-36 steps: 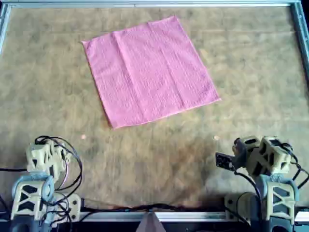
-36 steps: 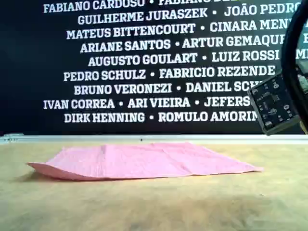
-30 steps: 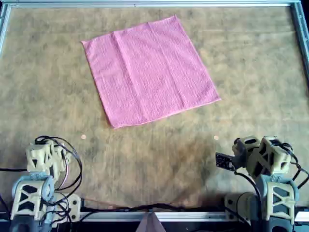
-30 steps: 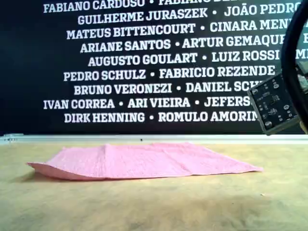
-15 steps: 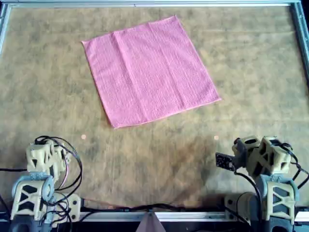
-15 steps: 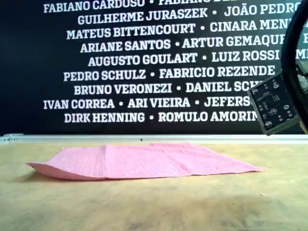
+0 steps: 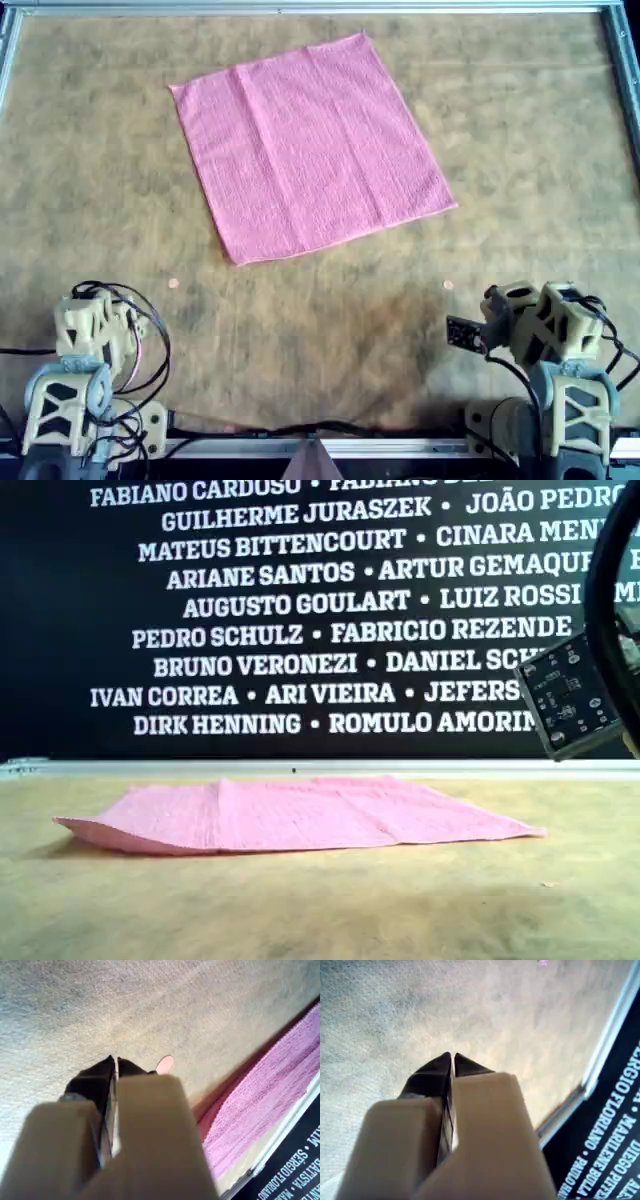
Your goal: Fold a cloth
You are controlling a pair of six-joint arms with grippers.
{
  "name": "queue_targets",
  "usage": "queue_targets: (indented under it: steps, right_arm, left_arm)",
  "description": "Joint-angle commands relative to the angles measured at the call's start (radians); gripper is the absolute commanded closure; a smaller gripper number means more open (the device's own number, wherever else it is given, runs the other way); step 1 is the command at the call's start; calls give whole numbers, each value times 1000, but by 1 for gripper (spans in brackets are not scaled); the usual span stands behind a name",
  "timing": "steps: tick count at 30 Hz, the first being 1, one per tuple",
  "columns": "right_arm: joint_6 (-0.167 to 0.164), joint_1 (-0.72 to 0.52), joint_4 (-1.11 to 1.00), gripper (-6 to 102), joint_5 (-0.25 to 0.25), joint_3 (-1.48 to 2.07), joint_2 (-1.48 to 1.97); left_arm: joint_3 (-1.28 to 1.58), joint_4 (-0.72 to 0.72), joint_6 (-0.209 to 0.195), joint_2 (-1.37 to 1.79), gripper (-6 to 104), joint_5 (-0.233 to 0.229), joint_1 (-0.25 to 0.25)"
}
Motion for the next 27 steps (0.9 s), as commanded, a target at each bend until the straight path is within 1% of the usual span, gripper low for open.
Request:
queue_targets:
  steps: [1, 11, 12, 13, 14, 15, 17, 23, 25, 27]
  right_arm:
    - [-5, 6, 14, 95, -5, 12, 44]
    - [-5, 6, 14, 95, -8, 12, 44]
    - [-5, 6, 14, 95, -8, 12, 44]
    - [-5, 6, 14, 95, -8, 12, 44]
    - [-5, 6, 14, 95, -8, 12, 44]
    - [3, 6, 14, 95, -11, 12, 44]
    - [8, 6, 14, 94, -12, 12, 44]
    - [8, 6, 14, 94, -12, 12, 44]
    - [-5, 6, 14, 94, -12, 12, 44]
    - [-5, 8, 11, 94, -14, 9, 44]
  left_arm:
    - [-21, 2, 2, 6, 98, -6, 20]
    - [-21, 2, 2, 6, 98, -6, 20]
    - [-21, 2, -2, 6, 98, -5, 20]
    - [-21, 2, -9, 6, 98, 9, 18]
    - [-21, 2, -9, 6, 98, 11, 9]
    - [-21, 2, -11, 6, 98, 11, 9]
    - [-21, 2, -11, 6, 98, 11, 9]
    - [-21, 2, -11, 5, 98, 11, 9]
    - [-21, 2, -11, 5, 98, 0, 12]
    - [-21, 2, -11, 5, 98, 12, 8]
